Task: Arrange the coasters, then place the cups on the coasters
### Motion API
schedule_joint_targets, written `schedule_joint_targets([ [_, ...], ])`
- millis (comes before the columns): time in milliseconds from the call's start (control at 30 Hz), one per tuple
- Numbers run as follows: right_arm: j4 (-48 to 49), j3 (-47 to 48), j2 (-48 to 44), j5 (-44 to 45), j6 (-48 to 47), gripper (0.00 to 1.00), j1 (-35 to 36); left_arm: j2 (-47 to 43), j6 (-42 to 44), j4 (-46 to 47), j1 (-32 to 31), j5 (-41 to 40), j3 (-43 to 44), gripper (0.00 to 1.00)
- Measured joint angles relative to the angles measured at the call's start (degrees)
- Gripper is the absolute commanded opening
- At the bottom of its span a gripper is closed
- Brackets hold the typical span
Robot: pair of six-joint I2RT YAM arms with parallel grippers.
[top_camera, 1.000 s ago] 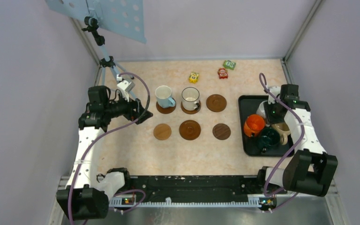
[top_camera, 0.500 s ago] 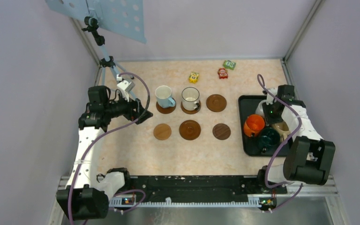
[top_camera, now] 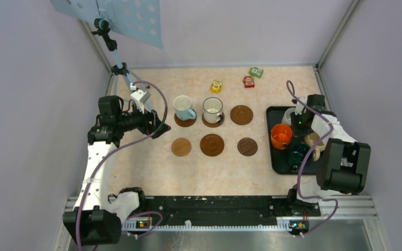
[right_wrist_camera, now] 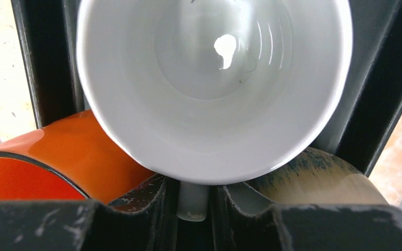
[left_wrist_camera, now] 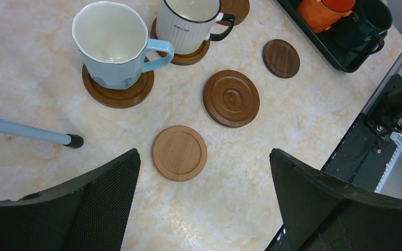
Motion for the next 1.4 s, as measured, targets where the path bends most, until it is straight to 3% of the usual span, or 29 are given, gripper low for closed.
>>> schedule_joint_targets([
  [133,2.2,0.0,0.5,0.4,-0.1,0.0,-0.2,0.0,0.0,0.0,0.0,0.0,-0.3,0.99],
  [500,0.8,1.7,0.5,1.3,-0.7,0.0,-0.2,0.0,0.0,0.0,0.0,0.0,-0.4,0.99],
  [867,-2.6,14.4,0.5,-1.6,-0.9,0.0,0.9,0.0,0.0,0.0,0.0,0.5,-0.4,0.99],
  [1400,-5.6,19.3,6.3,-1.5,2.7,0.0,23.5,0.1,0.0,0.0,0.0,1.5,-0.4,0.99],
])
